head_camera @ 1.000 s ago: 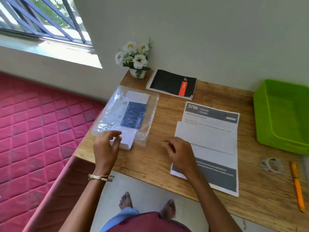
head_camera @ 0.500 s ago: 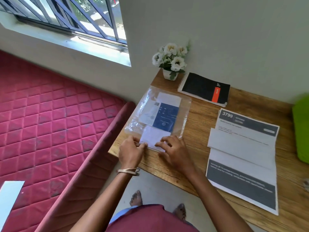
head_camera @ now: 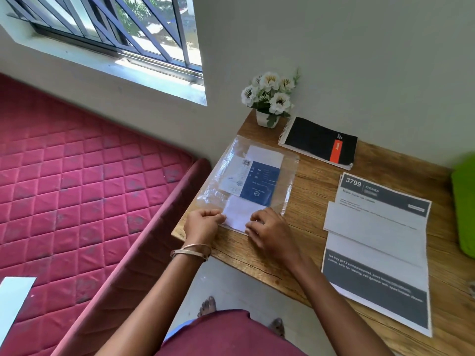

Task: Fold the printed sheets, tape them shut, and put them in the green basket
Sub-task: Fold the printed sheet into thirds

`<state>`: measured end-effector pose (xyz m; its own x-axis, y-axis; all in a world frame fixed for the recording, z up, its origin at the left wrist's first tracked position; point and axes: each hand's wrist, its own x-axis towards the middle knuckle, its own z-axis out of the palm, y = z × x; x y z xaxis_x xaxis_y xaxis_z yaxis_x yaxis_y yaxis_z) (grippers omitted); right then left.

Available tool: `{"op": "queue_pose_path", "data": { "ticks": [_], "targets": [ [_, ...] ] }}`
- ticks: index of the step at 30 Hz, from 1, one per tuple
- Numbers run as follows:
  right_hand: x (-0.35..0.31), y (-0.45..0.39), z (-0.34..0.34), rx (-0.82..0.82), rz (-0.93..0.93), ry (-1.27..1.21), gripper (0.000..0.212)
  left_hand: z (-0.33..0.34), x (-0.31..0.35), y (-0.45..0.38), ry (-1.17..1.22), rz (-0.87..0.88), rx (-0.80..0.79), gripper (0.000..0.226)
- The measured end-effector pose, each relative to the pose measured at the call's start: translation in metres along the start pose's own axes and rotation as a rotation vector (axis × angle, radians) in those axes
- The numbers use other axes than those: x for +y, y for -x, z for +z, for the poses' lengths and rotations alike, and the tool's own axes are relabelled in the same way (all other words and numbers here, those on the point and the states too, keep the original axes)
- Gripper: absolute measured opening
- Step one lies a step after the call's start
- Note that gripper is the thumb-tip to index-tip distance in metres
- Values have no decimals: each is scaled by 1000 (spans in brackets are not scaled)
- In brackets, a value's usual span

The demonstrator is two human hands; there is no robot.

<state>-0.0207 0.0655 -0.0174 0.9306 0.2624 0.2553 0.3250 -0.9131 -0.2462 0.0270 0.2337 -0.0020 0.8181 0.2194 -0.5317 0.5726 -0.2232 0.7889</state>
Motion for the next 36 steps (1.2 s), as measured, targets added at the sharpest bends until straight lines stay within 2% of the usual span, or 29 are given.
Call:
{"op": "queue_pose_path", "data": {
  "ticks": [5,9,12,15,18,21,23,31,33,36],
  "targets": [
    [1,-2,2,-18,-16,2,18,0,8,3,241,-111,-111,13],
    [1,-2,4,-22,-8,-12,18,5,8,6,369,-123,-114,21],
    [2,-3,6,-24,-17,-5,18,11,4,8,326,-111,-68,24],
    [3,-3,7,-26,-34,4,17,13,4,9,275,-112,-6,16],
    [5,-3,9,-24,-69,26,19,10,6,13,323,-161,-13,10],
    [5,-3,11,-5,-111,43,29,7,7,17,379,-193,-37,11],
    [4,-4,12,34,-127,48,35,4,7,20,374,-200,-46,8],
    [-6,0,7,308,-258,156,20,-5,18,29,383,-193,-190,21],
    [-10,3,5,333,-270,112,20,-7,18,29,375,-168,-194,16],
    [-11,7,1,263,-186,-118,38,-12,19,31,281,-87,-119,15]
  ]
}}
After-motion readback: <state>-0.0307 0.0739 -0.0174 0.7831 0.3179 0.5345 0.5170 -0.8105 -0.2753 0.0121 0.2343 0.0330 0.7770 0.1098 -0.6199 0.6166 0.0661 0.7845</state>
